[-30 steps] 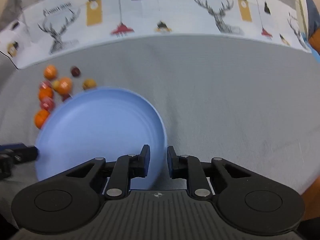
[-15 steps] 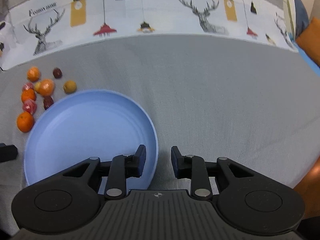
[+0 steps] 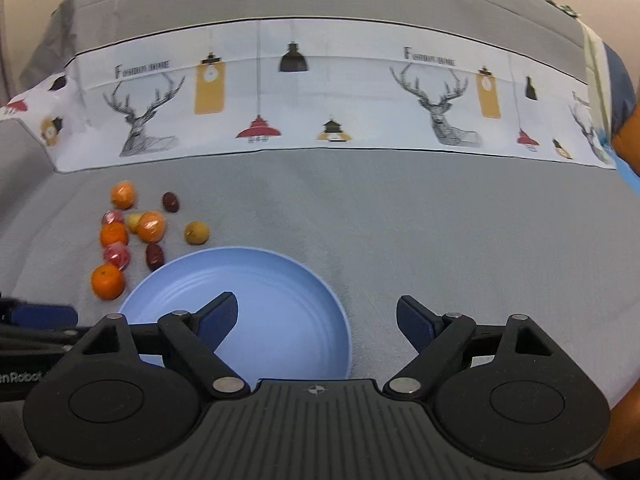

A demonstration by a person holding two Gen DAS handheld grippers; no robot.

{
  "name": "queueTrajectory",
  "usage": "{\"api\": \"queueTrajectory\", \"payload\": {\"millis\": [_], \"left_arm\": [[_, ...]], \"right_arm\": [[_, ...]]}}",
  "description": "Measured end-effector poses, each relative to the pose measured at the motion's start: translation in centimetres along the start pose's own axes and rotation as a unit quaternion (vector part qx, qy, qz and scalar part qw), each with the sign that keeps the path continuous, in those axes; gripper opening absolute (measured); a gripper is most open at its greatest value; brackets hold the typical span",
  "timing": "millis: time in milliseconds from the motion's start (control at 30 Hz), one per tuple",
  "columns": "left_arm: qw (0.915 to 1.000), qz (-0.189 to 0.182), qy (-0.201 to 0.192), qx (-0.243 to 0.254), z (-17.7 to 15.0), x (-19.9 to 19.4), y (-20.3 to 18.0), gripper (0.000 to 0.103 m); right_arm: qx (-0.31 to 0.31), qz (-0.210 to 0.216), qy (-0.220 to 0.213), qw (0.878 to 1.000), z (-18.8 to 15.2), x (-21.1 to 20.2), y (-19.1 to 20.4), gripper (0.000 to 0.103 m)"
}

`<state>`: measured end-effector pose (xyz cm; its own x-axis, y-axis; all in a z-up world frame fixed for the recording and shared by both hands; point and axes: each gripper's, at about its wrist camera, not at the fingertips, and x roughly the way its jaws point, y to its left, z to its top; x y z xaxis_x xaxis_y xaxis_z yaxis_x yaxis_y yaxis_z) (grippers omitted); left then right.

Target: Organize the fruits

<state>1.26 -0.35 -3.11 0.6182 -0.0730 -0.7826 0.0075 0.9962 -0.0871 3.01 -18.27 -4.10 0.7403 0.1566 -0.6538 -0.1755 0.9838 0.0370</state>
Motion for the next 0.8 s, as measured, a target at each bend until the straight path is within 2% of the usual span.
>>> {"api": "queueTrajectory", "payload": {"millis": [333, 567, 800], "left_arm": [[1.0, 0.006, -0.006, 0.002, 0.11, -0.05, -0.01, 0.058], [0.9999, 0.005, -0.005, -0.008, 0.31, 0.01, 0.35, 0.058], [0.9999, 0.012, -0.003, -0.001, 0.23, 0.13, 0.25, 0.058]], "right_arm": [[-0.008, -0.004, -0.003, 1.0, -0.09, -0.03, 0.52, 0.087], [0.02, -0.029, -0.014, 0.999, 0.08, 0.07, -0.32, 0.084], [0.006, -0.034, -0.006, 0.999, 0.09, 0.24, -0.06, 0.07]]}}
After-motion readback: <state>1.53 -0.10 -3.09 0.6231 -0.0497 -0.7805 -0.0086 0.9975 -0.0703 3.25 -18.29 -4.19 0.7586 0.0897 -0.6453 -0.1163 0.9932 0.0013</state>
